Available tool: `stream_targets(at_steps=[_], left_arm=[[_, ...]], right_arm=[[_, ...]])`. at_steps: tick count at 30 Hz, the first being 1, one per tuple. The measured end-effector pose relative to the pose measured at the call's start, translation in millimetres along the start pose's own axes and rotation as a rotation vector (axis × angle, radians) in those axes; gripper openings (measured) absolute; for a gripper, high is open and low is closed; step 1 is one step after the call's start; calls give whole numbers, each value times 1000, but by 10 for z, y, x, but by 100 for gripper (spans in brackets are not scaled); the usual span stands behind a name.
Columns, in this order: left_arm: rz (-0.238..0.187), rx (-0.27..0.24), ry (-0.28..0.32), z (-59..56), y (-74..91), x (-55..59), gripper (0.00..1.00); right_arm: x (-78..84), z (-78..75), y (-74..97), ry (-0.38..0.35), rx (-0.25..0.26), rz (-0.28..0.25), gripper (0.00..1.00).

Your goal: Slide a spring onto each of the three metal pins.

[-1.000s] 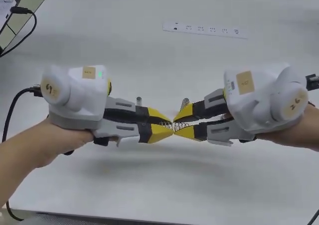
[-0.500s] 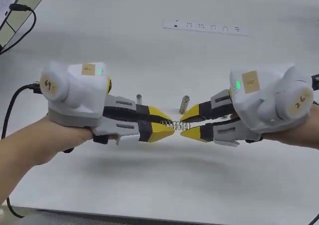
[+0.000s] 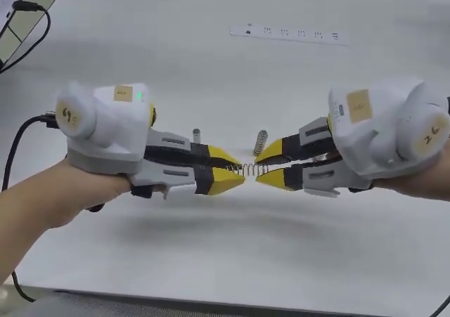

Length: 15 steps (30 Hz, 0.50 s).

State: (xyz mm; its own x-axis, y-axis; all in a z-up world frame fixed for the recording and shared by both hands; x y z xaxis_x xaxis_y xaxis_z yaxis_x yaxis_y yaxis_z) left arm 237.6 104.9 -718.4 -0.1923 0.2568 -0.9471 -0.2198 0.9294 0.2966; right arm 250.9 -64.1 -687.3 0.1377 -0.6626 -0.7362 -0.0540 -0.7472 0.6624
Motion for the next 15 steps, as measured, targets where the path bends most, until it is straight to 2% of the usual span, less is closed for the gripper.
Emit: stream_targets(at_steps=[5, 11, 15], left_arm=[[8, 3, 3, -5, -5, 25, 2], [32, -3, -9, 2, -10, 57, 2], [34, -9, -12, 10, -2, 55, 2]], right_arm=[[-59, 3, 40, 12, -18, 0, 7], [-172, -18, 52, 25, -42, -30, 8], [-192, -34, 37, 22, -47, -48, 8]])
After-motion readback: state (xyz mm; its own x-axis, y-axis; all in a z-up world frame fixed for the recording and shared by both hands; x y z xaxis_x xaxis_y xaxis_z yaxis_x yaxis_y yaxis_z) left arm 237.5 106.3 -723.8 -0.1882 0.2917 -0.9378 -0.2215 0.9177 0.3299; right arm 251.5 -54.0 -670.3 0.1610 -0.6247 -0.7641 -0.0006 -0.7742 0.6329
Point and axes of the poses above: the centre of the closed fingertips' face, and the gripper's own axes: y roughly backward along the fingers, z roughly to its left, x roughly out of its underside, the point moved 10 cm from there along y, roughly backward along the fingers, and after that the axes turned 5 degrees about -y, right-handed, at the moved point
